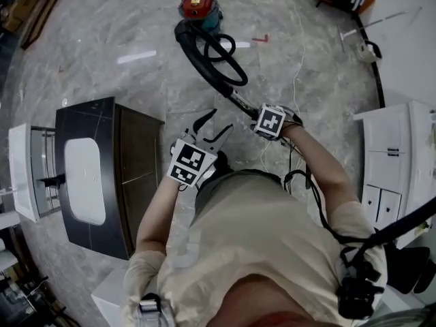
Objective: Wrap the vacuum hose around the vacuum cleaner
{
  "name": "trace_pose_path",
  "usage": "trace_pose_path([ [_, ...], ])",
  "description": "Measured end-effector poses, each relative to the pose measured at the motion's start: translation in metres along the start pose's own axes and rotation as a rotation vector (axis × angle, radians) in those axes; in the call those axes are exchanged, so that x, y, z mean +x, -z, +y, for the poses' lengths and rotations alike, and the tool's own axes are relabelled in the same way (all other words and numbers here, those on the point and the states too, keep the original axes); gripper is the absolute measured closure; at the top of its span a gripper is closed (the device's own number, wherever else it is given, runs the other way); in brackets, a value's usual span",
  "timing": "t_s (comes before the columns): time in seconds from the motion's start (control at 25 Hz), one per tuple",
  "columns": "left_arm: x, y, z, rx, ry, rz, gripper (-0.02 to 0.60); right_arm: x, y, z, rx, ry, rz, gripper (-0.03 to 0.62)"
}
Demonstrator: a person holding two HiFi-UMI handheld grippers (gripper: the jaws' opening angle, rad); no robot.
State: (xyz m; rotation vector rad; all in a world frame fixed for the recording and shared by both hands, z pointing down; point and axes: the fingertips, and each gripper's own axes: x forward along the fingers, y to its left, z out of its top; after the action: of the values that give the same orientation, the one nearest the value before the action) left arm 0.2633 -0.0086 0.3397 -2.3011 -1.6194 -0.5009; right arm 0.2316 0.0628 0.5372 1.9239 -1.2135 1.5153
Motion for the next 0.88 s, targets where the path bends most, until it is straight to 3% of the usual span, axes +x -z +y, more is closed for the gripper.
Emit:
trace_pose_path([
  [0.12,-0.001,-0.041,0.017,-0.014,0.129,-0.095,0.345,0.015,0.020,0.003,0.036,-0.041,0.156,0.503],
  [0.2,-0.001,-0.071,0.031,-0.033,0.183,-0.158,0.344,0.020,0.018,0.002,0.030,-0.060,0.203,0.503],
  [0.32,0.019,-0.091,0.039,0.031,0.247,-0.152,0.344,0.023,0.013,-0.005,-0.010,-0.065,0.229,0.502],
  [0.6,0.095,-0.033,0.028,0.298,0.452,0.248,0.344,0.023,0.007,-0.035,-0.107,-0.060,0.254,0.499],
  [0.76,0.123,-0.021,0.033,0.285,0.532,0.431,0.344,0.034,0.005,-0.048,-0.155,-0.154,0.210,0.499],
  [0.8,0.131,-0.015,0.035,0.322,0.538,0.490,0.344,0.034,0.005,-0.057,-0.168,-0.163,0.204,0.499],
  [0.88,0.151,-0.001,0.038,0.472,0.523,0.628,0.344,0.031,0.010,-0.079,-0.191,-0.171,0.203,0.499],
])
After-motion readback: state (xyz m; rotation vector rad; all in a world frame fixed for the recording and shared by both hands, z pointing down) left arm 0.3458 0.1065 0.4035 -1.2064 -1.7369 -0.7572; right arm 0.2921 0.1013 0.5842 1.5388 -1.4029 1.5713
